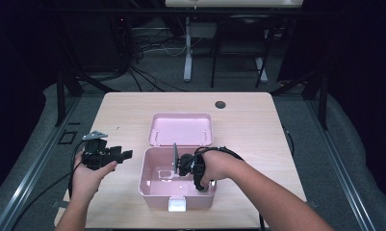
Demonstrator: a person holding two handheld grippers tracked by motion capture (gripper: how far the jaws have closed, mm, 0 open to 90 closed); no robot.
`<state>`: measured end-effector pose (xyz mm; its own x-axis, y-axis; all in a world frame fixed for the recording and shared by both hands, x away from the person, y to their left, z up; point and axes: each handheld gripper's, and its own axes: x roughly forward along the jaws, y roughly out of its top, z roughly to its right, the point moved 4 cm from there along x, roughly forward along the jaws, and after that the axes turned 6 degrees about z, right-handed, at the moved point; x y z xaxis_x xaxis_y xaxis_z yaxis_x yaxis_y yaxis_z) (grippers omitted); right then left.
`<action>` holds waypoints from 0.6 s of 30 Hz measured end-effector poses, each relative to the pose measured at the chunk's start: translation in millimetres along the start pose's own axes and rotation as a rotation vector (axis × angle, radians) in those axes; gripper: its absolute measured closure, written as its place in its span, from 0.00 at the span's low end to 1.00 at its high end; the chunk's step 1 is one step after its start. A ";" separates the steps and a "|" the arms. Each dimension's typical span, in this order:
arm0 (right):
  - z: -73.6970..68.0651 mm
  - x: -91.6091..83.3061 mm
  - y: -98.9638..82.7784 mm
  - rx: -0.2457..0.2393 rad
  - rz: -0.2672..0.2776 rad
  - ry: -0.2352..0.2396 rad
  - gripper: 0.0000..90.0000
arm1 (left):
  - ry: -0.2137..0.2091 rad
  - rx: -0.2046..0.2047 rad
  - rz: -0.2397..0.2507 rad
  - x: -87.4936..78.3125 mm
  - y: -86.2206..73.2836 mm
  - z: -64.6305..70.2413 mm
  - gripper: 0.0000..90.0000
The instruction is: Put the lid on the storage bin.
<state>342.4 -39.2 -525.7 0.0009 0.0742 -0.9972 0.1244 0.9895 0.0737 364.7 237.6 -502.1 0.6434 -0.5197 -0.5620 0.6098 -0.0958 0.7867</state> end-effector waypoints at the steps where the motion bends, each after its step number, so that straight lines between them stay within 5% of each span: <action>1: -0.4 0.1 0.3 -0.008 -0.003 0.000 0.56 | 0.000 0.000 0.000 0.0 0.0 0.1 0.48; 18: 2.0 9.2 -0.8 -0.059 -0.033 -0.028 0.56 | -0.001 0.000 -0.004 0.4 -0.4 0.0 0.48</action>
<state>344.3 -39.6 -535.0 0.0262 0.0390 -0.9989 0.0657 0.9970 0.0407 364.7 237.5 -502.7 0.6407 -0.5200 -0.5649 0.6123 -0.0979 0.7845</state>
